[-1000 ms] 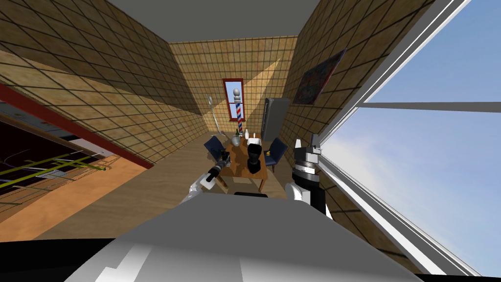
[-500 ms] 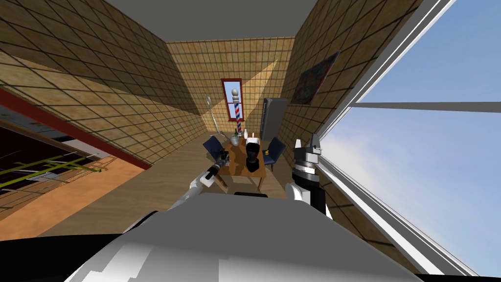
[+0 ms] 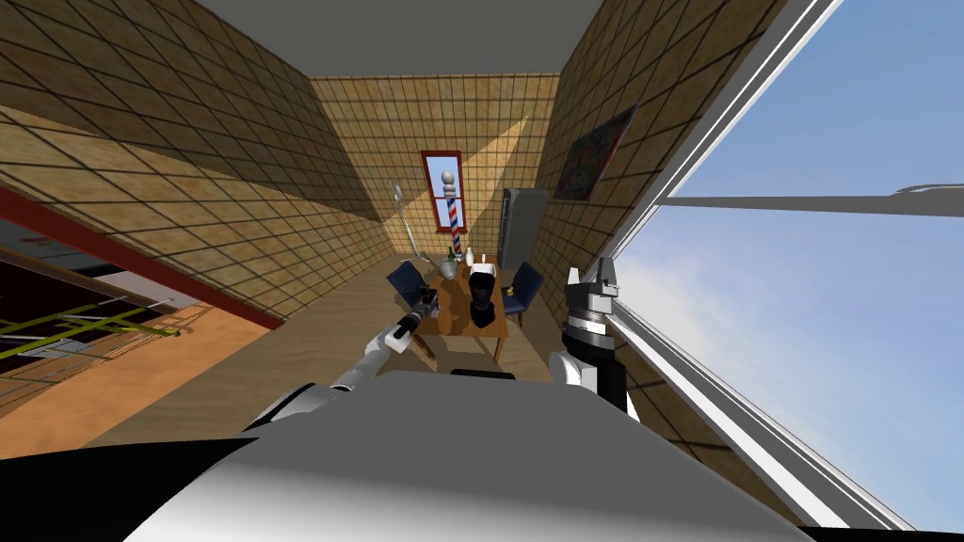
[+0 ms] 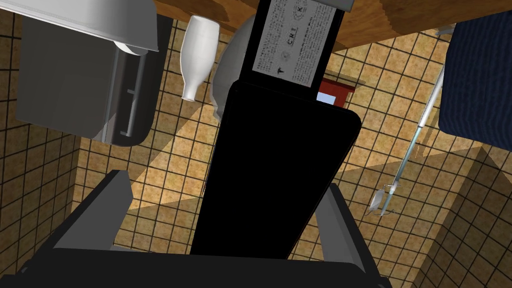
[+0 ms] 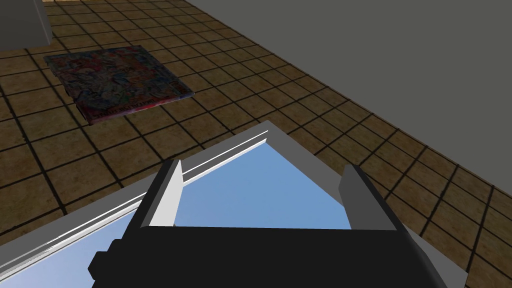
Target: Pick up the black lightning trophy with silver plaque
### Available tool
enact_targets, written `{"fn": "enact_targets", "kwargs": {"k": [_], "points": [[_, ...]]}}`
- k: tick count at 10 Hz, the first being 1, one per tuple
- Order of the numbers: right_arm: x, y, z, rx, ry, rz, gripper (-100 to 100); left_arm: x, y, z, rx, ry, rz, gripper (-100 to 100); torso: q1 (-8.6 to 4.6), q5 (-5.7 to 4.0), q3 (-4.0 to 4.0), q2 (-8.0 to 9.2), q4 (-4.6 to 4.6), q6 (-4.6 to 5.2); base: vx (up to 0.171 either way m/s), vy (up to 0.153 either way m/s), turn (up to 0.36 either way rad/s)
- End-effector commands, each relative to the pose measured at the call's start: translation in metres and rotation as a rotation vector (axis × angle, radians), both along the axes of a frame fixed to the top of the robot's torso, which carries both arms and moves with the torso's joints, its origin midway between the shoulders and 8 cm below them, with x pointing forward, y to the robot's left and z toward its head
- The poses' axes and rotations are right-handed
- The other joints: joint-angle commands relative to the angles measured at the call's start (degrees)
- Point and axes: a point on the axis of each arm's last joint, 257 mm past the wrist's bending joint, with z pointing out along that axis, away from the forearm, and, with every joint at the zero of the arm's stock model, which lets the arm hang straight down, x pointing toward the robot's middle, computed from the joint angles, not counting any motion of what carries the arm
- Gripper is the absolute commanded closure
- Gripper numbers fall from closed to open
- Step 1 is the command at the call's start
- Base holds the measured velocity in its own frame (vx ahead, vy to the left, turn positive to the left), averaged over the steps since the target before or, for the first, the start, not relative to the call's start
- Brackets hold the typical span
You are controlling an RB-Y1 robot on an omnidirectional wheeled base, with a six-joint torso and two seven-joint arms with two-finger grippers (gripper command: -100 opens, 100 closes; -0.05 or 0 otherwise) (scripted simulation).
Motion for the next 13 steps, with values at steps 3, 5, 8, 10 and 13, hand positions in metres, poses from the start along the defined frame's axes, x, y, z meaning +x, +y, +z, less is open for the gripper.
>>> {"fn": "enact_targets", "kwargs": {"k": [3,5,8,10,13], "points": [[0.0,0.0,0.0,0.0,0.0,0.0,0,0.014,0.017,0.01,0.001,-0.018,0.019,-100,0.08,0.02,-0.02,-0.04,-0.01,-0.03,-0.041,-0.028,-0.036],[0.0,0.0,0.0,0.0,0.0,0.0,0,0.009,0.026,-0.002,0.005,0.011,0.037,-100,0.01,0.0,-0.01,-0.02,0.0,-0.02,-0.029,-0.023,-0.021],[0.0,0.0,0.0,0.0,0.0,0.0,0,0.031,0.051,0.022,0.014,-0.033,0.064,-100,0.06,0.02,-0.06,-0.09,-0.02,0.01,-0.018,-0.02,-0.054],[0.0,0.0,0.0,0.0,0.0,0.0,0,0.028,0.054,0.014,0.012,-0.019,0.073,-100,0.1,0.02,-0.1,-0.18,-0.05,-0.05,0.006,-0.006,-0.018],[0.0,0.0,0.0,0.0,0.0,0.0,0,0.027,0.056,0.014,0.016,-0.016,0.075,100,0.18,0.09,-0.09,-0.17,-0.04,-0.04,0.0,0.0,0.0]]}}
